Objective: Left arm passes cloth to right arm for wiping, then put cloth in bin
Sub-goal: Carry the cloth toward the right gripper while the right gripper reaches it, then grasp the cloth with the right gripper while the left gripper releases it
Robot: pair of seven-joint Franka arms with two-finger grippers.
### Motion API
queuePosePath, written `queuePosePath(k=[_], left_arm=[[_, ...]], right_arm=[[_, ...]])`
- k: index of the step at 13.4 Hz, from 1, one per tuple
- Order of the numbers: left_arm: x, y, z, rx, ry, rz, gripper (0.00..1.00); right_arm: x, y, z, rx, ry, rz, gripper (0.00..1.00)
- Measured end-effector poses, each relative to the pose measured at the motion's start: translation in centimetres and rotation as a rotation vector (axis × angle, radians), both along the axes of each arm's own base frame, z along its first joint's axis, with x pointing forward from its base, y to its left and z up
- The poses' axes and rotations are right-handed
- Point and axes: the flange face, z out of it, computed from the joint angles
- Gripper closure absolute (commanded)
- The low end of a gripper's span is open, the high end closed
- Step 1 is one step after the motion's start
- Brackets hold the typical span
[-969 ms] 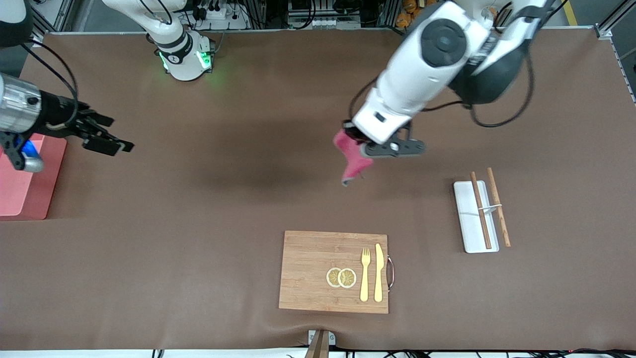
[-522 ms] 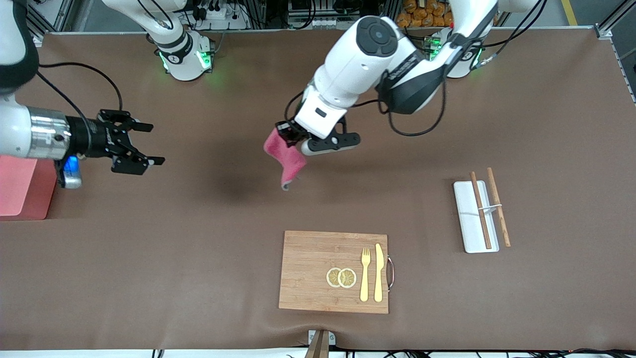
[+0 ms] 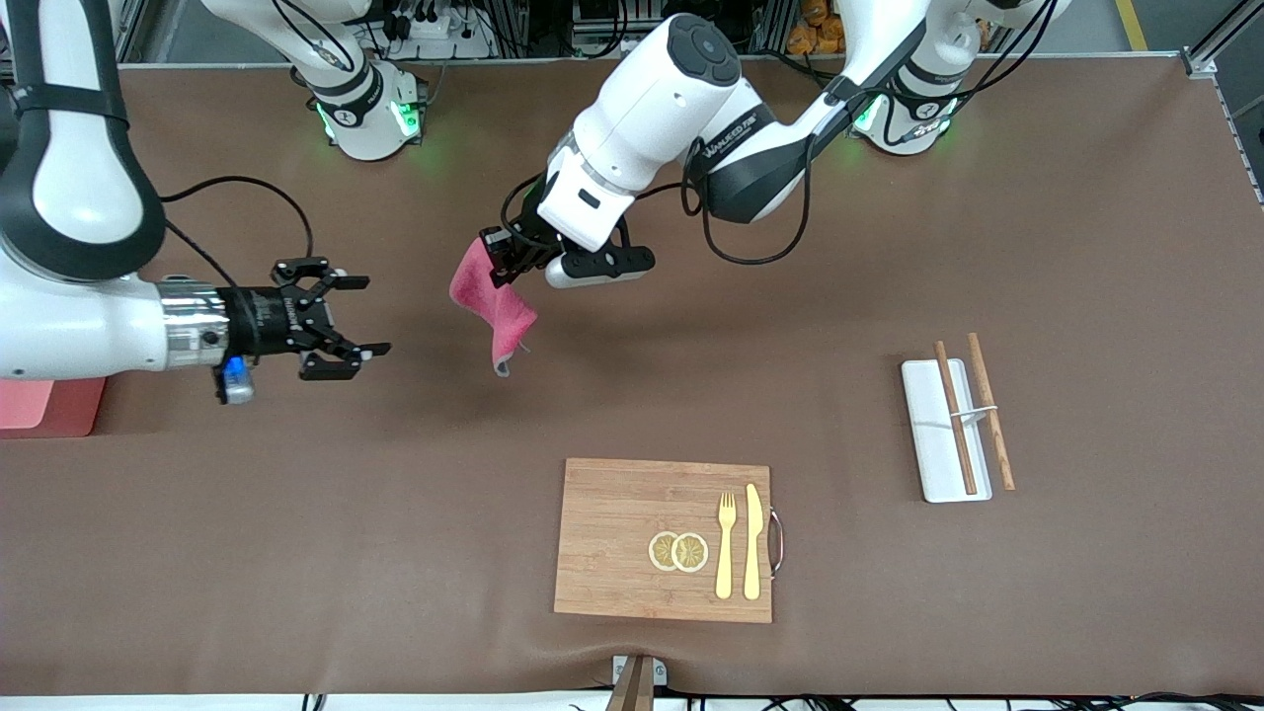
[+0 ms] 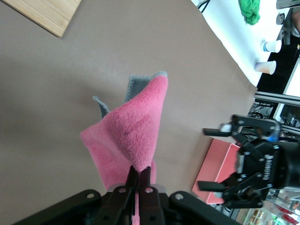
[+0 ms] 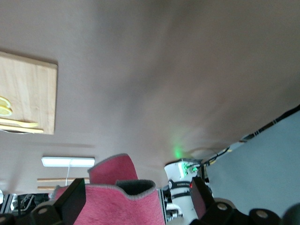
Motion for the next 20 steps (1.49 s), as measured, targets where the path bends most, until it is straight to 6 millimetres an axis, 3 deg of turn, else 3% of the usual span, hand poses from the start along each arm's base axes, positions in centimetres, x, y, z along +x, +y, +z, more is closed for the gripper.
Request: queuePosePath(k=[3, 6, 7, 8, 9, 10, 11, 13, 16, 18, 19, 20], left_arm=[[0.1, -0.8, -0.6, -0.038, 0.012, 0.032, 1.0], [-0.3, -1.8, -1.4, -0.07, 0.012, 0.042, 1.0], [-0.3, -1.9, -1.6, -0.074, 0.011, 0.043, 1.0], [-0.2, -1.9, -1.8, -0.075, 0.012, 0.044, 1.0], [-0.2, -1.9, -1.8, -0.076, 0.012, 0.045, 1.0], [-0.2, -1.9, -1.8, -0.076, 0.012, 0.046, 1.0], [-0.1, -1.9, -1.8, -0.076, 0.012, 0.046, 1.0], [-0.1, -1.9, -1.9, -0.076, 0.012, 0.046, 1.0], [0.0, -1.9, -2.2, -0.073, 0.015, 0.047, 0.82], [0.0, -1.9, -2.3, -0.072, 0.017, 0.048, 0.78], [0.1, -1.9, -2.3, -0.072, 0.016, 0.048, 0.53], [0.1, -1.9, -2.3, -0.072, 0.016, 0.049, 0.01]], right_arm=[[-0.9, 2.6, -1.0, 0.057, 0.042, 0.009, 0.0], [-1.6, 6.0, -0.7, 0.091, 0.056, 0.038, 0.01], [-1.9, 6.8, -0.9, 0.096, 0.061, 0.048, 0.3], [-2.2, 7.6, -1.1, 0.098, 0.066, 0.057, 0.51], [-2.4, 8.1, -1.2, 0.099, 0.065, 0.06, 0.66], [-2.4, 8.4, -1.3, 0.098, 0.064, 0.06, 0.88], [-2.4, 8.4, -1.3, 0.098, 0.062, 0.058, 1.0], [-2.3, 8.4, -1.3, 0.097, 0.057, 0.054, 1.0], [-2.3, 9.1, -1.3, 0.093, 0.044, 0.055, 1.0], [-2.3, 9.1, -1.3, 0.091, 0.032, 0.058, 1.0], [-2.1, 8.9, -1.3, 0.09, 0.005, 0.075, 1.0], [-2.0, 8.5, -1.3, 0.084, -0.044, 0.117, 1.0]])
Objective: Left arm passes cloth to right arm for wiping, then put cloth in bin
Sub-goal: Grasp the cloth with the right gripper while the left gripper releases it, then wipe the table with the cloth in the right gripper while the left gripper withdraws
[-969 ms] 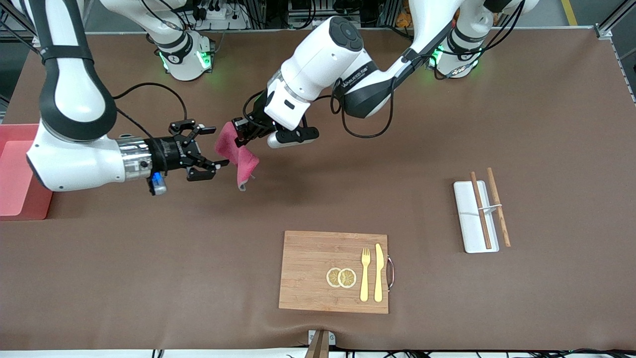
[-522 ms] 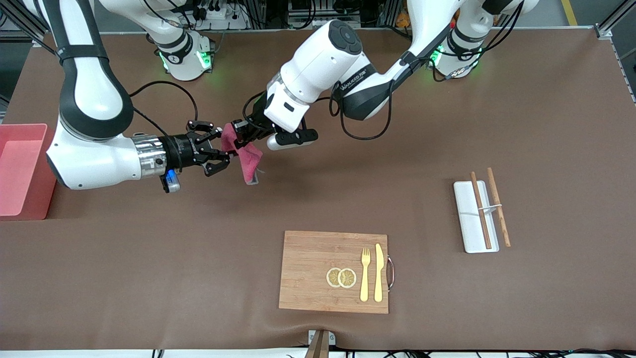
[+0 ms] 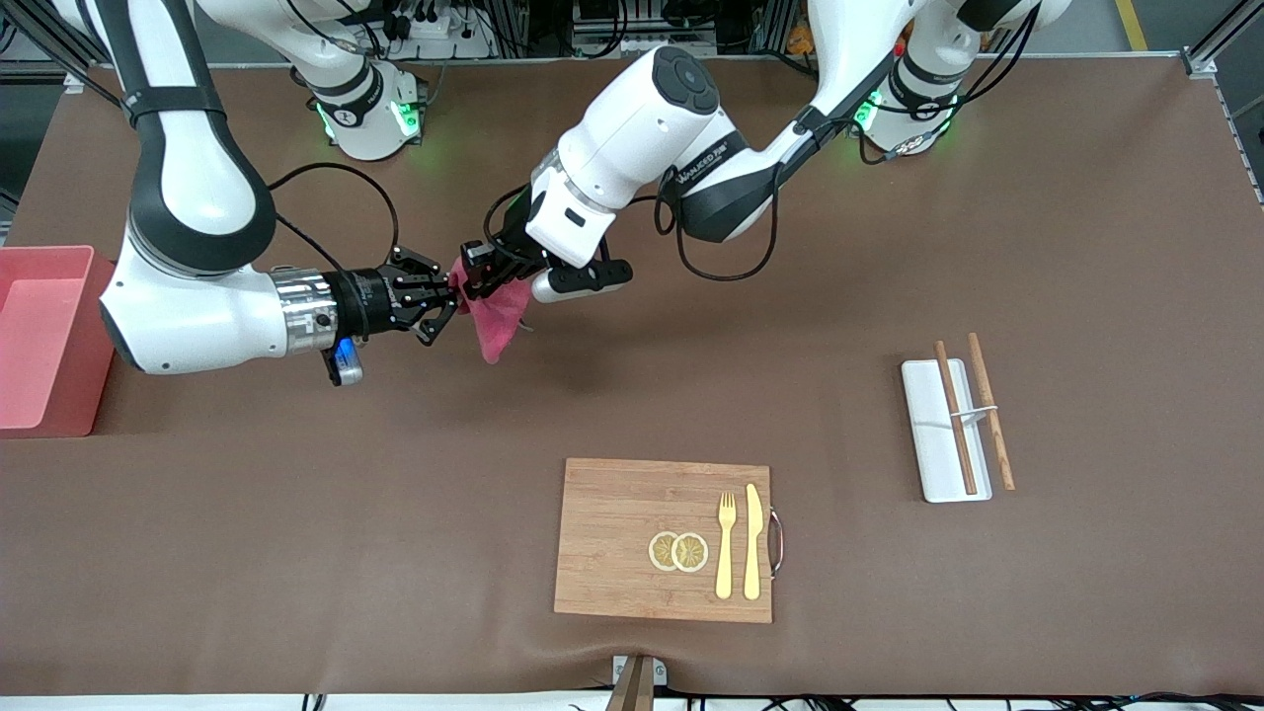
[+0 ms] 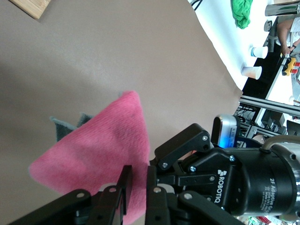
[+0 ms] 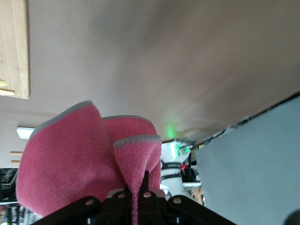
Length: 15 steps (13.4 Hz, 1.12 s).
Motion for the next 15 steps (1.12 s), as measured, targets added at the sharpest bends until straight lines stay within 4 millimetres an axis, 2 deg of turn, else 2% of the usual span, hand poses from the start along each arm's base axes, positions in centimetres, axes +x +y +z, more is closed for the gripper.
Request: queuePosePath(k=[2, 4, 6, 7, 9, 10, 11, 12, 14, 15], left_arm=[[0.2, 0.1, 0.2, -0.002, -0.006, 0.004, 0.0], [1.0, 0.7, 1.2, -0.005, -0.022, 0.017, 0.0], [2.3, 2.6, 3.0, 0.035, -0.014, 0.028, 0.0], [3.2, 4.5, 4.6, 0.07, -0.004, 0.039, 0.0], [5.2, 9.6, 8.5, 0.147, 0.018, 0.076, 0.0], [6.0, 12.3, 10.0, 0.189, 0.029, 0.094, 0.0], [6.7, 15.0, 11.2, 0.237, 0.038, 0.097, 0.0], [7.3, 17.6, 11.9, 0.292, 0.041, 0.075, 0.0], [8.6, 22.3, 12.0, 0.398, 0.047, -0.006, 0.0], [9.4, 24.9, 11.9, 0.438, 0.05, -0.042, 0.0]], right_arm=[[0.4, -1.2, -0.2, -0.03, -0.129, 0.103, 1.0], [1.5, -2.3, -1.3, -0.088, -0.251, 0.161, 1.0], [3.0, -2.6, -4.5, -0.136, -0.345, 0.195, 1.0], [3.7, -2.4, -7.0, -0.148, -0.379, 0.209, 1.0], [4.5, -2.0, -12.2, -0.185, -0.431, 0.261, 1.0], [4.8, -2.7, -14.6, -0.207, -0.455, 0.299, 1.0], [5.2, -4.0, -16.7, -0.227, -0.482, 0.341, 1.0], [5.5, -6.3, -18.6, -0.24, -0.509, 0.389, 1.0], [6.2, -13.3, -21.4, -0.252, -0.565, 0.503, 1.0], [6.4, -17.9, -22.3, -0.265, -0.6, 0.567, 1.0]])
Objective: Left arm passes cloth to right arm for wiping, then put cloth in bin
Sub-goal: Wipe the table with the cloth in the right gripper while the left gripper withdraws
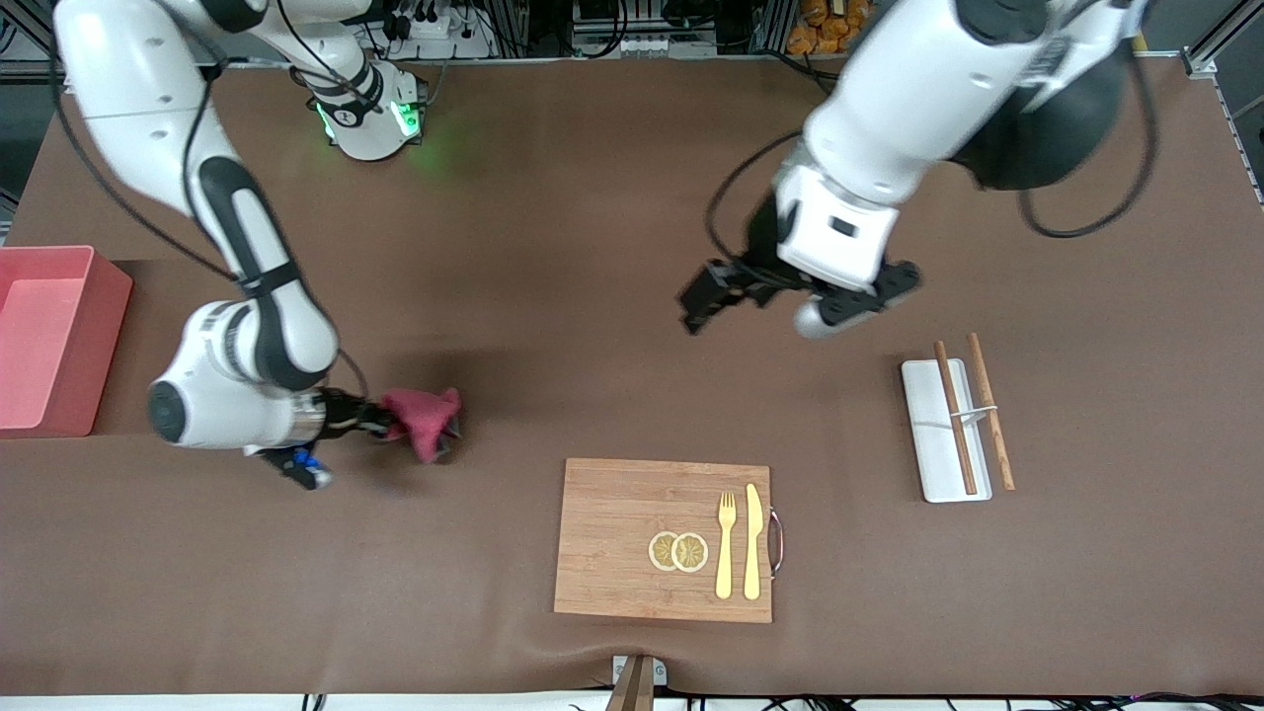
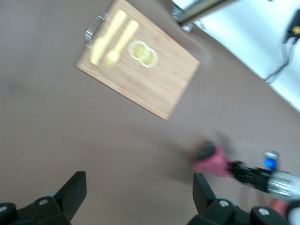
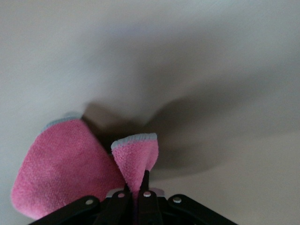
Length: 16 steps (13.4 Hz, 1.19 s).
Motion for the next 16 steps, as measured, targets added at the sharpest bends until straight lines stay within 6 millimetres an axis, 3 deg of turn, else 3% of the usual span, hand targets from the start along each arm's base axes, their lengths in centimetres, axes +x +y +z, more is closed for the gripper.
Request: queuePosePath(k=[2, 4, 6, 8, 10, 11, 13, 16], left_arm=[[2.0, 5.6, -0.3, 0.058, 0.009, -0.072, 0.0], [3.4, 10.8, -0.5, 0.097, 0.027, -0.127, 0.0], [4.3, 15.2, -0.8, 0.125, 0.041, -0.194, 0.0], [4.8, 19.2, -1.1, 0.142, 0.058, -0.246, 0.0], [5.0, 21.9, -1.7, 0.149, 0.086, -0.256, 0.0], [5.1, 22.6, -2.1, 0.153, 0.098, -0.252, 0.0], [5.1, 23.4, -2.5, 0.198, 0.104, -0.273, 0.0], [4.4, 24.1, -1.7, 0.235, 0.104, -0.327, 0.0]], right_arm=[[-0.3, -9.6, -0.2, -0.049, -0.062, 0.131, 1.0], [-0.5, -18.2, 1.4, -0.102, -0.127, 0.264, 1.0], [-0.2, -24.2, 4.2, -0.199, -0.171, 0.417, 1.0], [1.2, -27.5, 8.3, -0.359, -0.185, 0.563, 1.0], [2.5, -28.0, 11.3, -0.442, -0.19, 0.617, 1.0], [2.6, -27.6, 11.1, -0.441, -0.185, 0.615, 1.0], [2.5, -25.7, 8.8, -0.428, -0.172, 0.574, 1.0], [2.6, -18.5, 3.4, -0.419, -0.173, 0.475, 1.0]])
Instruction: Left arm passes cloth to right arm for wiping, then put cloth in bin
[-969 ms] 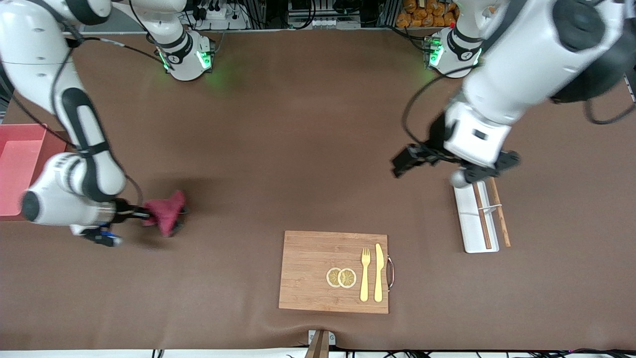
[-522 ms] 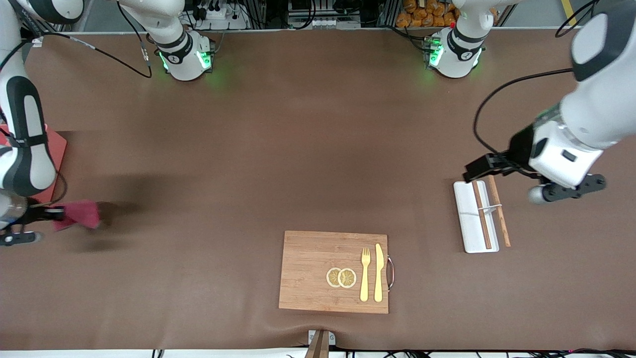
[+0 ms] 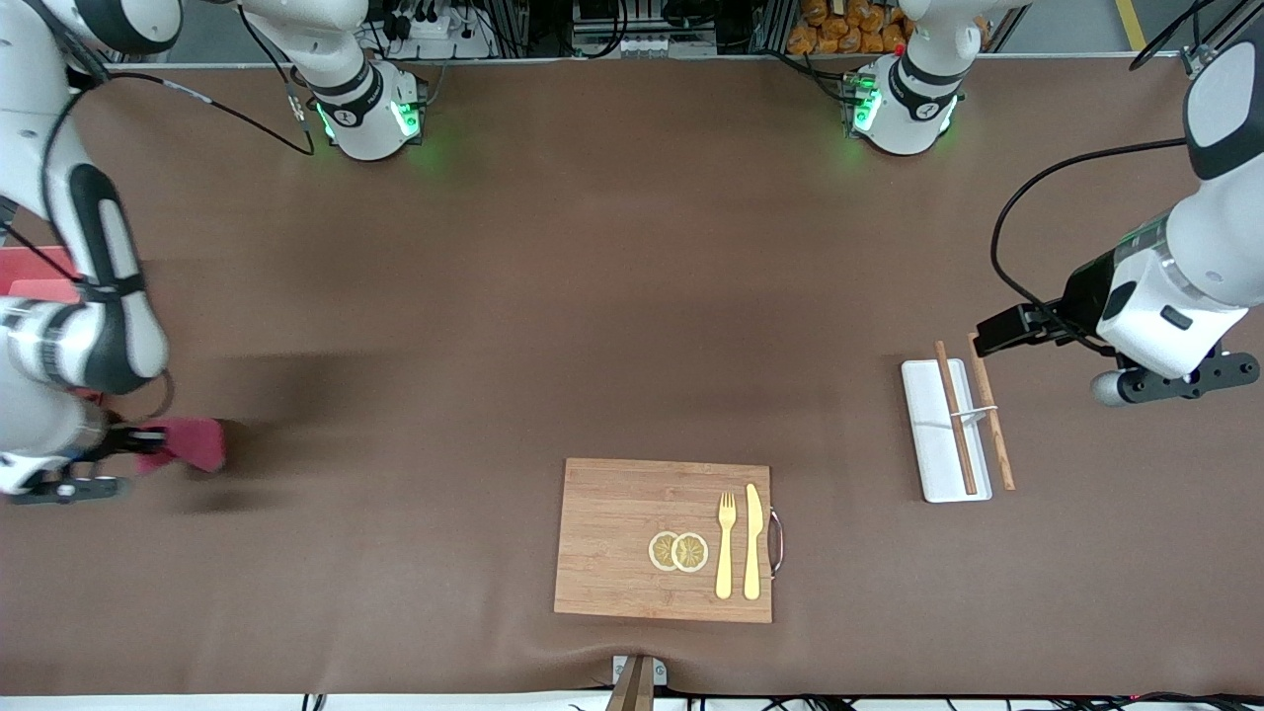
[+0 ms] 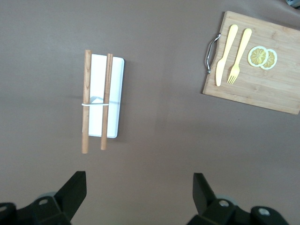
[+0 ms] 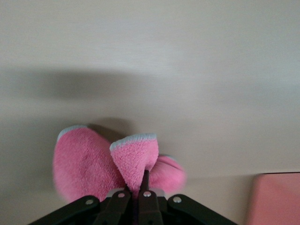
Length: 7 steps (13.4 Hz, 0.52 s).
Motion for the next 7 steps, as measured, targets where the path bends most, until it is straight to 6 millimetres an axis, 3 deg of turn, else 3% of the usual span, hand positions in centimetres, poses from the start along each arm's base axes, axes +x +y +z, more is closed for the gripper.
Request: queuePosePath(k=[3, 7], left_arm=[[-0.5, 1.5, 1.3, 0.008, -0.016, -0.026, 0.0], [-0.8, 2.3, 1.7, 0.022, -0.012, -0.026, 0.0]], right_arm=[[-0.1, 9.9, -2.1, 0.067, 0.039, -0.13, 1.0], [-0.8, 24.5, 0.6, 0.125, 0.072, -0.323, 1.0]])
